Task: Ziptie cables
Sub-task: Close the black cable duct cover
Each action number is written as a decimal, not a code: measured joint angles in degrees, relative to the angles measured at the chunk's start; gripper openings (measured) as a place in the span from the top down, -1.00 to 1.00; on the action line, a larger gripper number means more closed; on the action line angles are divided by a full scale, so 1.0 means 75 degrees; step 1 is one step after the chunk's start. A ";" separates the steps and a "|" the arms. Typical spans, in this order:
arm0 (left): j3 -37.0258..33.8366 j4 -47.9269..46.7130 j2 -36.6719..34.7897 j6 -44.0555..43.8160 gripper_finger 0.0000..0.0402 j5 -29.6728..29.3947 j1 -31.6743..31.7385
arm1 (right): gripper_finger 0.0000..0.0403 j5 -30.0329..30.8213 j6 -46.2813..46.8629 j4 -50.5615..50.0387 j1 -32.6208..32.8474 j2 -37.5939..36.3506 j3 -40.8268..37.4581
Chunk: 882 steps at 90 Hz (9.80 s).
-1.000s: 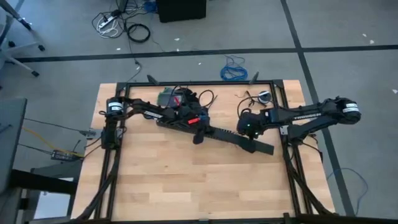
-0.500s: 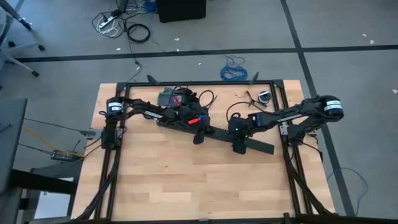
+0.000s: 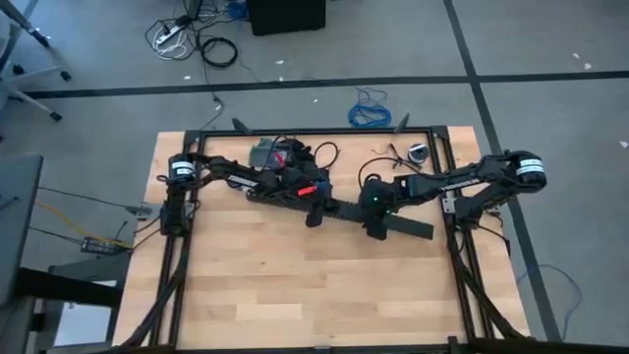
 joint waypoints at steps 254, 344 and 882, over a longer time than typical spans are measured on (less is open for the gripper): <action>0.0038 -0.1095 -0.1177 -0.0071 0.56 0.1276 0.0784 | -0.12 -0.0770 -0.0626 -0.1933 0.0178 -0.1492 0.0003; 0.0041 -0.0807 -0.1177 -0.0554 0.56 0.1847 0.1093 | -0.13 0.0165 -0.1434 -0.1102 0.0146 -0.1513 -0.0213; -0.0135 -0.3194 -0.1553 0.0333 0.74 0.0416 -0.0044 | -0.14 -0.0071 -0.1154 -0.2294 -0.0052 -0.1501 0.0160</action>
